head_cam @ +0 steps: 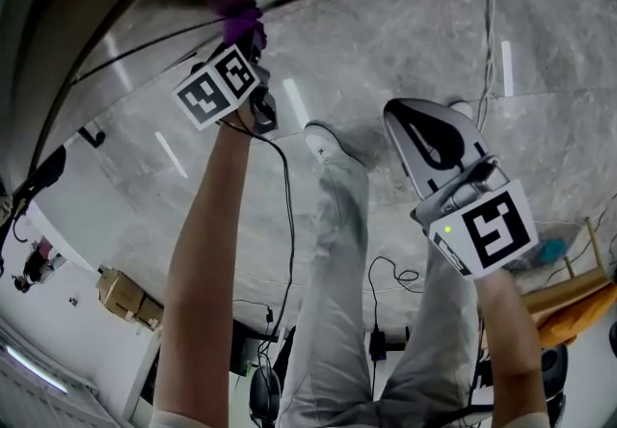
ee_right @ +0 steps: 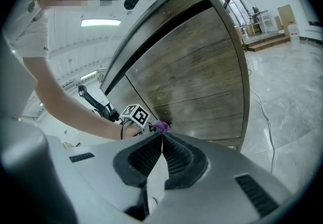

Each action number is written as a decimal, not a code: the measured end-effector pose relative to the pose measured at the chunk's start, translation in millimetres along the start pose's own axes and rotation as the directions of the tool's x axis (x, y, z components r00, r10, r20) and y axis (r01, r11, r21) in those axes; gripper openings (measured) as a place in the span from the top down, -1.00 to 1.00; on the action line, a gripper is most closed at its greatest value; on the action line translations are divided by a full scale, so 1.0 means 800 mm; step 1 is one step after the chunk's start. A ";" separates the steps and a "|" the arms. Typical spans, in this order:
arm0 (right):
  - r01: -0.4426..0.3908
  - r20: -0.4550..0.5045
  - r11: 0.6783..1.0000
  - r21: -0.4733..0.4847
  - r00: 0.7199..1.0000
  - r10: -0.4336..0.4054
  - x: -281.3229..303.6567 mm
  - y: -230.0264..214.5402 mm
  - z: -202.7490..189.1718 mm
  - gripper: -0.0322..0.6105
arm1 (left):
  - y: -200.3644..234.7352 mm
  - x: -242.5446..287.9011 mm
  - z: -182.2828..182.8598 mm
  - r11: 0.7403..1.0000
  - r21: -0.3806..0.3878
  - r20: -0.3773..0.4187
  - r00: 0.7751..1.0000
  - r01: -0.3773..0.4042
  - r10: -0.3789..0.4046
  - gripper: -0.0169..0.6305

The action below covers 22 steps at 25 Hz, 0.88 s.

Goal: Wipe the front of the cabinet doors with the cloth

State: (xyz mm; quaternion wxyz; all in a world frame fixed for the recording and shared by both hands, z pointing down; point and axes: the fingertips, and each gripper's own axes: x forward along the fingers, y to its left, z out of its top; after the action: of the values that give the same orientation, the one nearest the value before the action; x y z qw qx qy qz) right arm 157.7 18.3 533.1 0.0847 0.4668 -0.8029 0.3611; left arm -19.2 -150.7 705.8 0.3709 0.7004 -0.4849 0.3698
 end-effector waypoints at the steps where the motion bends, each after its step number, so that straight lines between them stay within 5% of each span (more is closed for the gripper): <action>1: 0.002 0.005 1.000 0.007 1.000 -0.002 -0.004 -0.002 0.001 0.81 | -0.008 0.002 -0.003 1.000 0.001 -0.004 1.000 0.002 -0.002 0.49; 5: 0.025 0.023 0.999 0.039 0.999 -0.026 -0.031 -0.028 0.005 0.81 | -0.063 0.017 -0.024 0.998 0.053 -0.043 0.999 0.017 -0.015 0.49; 15: 0.147 -0.003 0.986 0.078 0.989 -0.147 -0.161 -0.176 -0.027 0.81 | -0.306 0.105 -0.056 0.967 0.173 -0.137 0.977 0.189 -0.166 0.49; 22: 0.211 0.014 0.972 0.105 0.977 -0.214 -0.209 -0.224 -0.062 0.81 | -0.369 0.157 -0.069 0.951 0.245 -0.192 0.971 0.191 -0.145 0.49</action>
State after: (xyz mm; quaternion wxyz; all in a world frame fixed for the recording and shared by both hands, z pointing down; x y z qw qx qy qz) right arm 385.0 111.8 580.2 0.0886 0.5582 -0.7297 0.3848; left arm 286.0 -78.3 793.4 0.3456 0.7477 -0.3366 0.4563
